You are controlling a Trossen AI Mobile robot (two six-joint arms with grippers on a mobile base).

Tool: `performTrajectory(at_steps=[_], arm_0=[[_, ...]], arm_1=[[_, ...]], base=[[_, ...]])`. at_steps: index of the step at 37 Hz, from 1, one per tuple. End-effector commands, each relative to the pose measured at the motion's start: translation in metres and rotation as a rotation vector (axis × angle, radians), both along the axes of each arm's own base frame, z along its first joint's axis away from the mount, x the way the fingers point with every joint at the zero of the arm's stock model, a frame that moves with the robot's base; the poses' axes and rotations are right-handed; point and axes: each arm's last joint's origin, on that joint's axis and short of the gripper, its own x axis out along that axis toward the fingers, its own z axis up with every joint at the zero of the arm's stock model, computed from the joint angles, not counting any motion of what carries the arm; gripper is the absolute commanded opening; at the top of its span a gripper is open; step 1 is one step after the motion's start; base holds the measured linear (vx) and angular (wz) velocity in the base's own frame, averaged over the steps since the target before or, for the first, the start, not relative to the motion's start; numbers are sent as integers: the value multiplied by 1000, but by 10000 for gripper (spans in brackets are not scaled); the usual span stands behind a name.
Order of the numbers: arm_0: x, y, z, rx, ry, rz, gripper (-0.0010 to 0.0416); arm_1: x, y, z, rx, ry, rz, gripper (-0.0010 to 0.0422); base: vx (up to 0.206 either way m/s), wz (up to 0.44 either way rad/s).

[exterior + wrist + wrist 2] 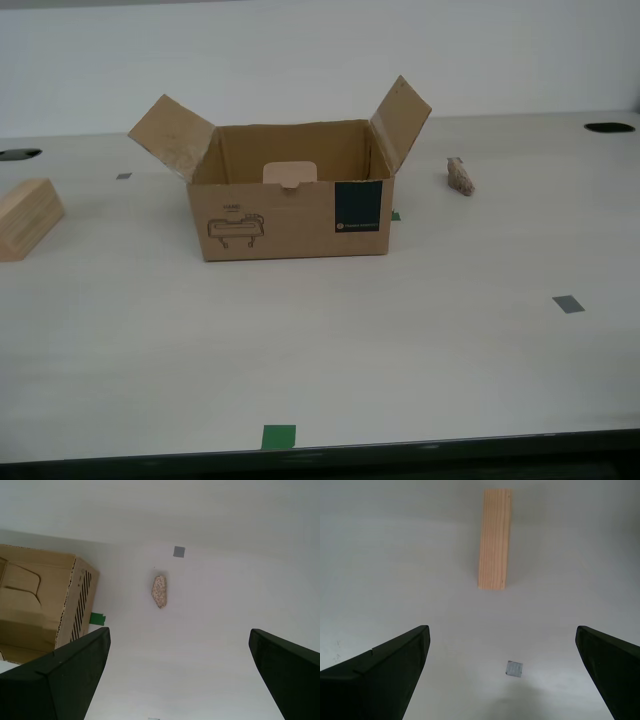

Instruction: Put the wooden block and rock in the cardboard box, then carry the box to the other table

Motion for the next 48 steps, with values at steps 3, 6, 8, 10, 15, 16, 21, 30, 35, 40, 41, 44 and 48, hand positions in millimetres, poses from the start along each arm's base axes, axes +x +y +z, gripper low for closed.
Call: performTrajectory(at_steps=[3,6,8,10,15,16,21,30,35,40,41,44,48], arm_0=[[0,0,0,5,-3,1,388],[7,1,-5,5,3,1,388],[11,2,-10,3,18,1,388],[19,3,-18,1,37,2,388],[34,6,-37,-5,93,6,388],[37,7,-41,-7,104,7,388],[49,9,-55,-10,131,9,388],[59,17,-71,10,161,38,388],[63,20,-77,13,167,47,388],[67,22,-81,12,174,49,388],[67,22,-82,11,175,50,388],[67,22,-82,12,169,50,388],[69,23,-81,15,147,52,388]], arm_1=[[0,0,0,-2,4,-5,400],[0,0,0,-2,3,-5,400],[0,0,0,-2,3,-5,400],[0,0,0,-7,0,-6,400],[0,0,0,-7,1,-5,400],[0,0,0,-7,1,-5,400],[0,0,0,-6,-1,-6,400],[2,0,-2,-12,6,-3,400],[13,4,-17,-17,61,6,400],[27,8,-30,-19,61,29,400],[28,8,-32,-21,58,28,400],[32,9,-36,-21,58,24,400],[37,11,-43,-20,78,11,400]], base=[[0,0],[0,0],[0,0],[0,0],[0,0],[0,0],[0,0],[0,0],[0,0],[0,0],[0,0],[0,0],[0,0]])
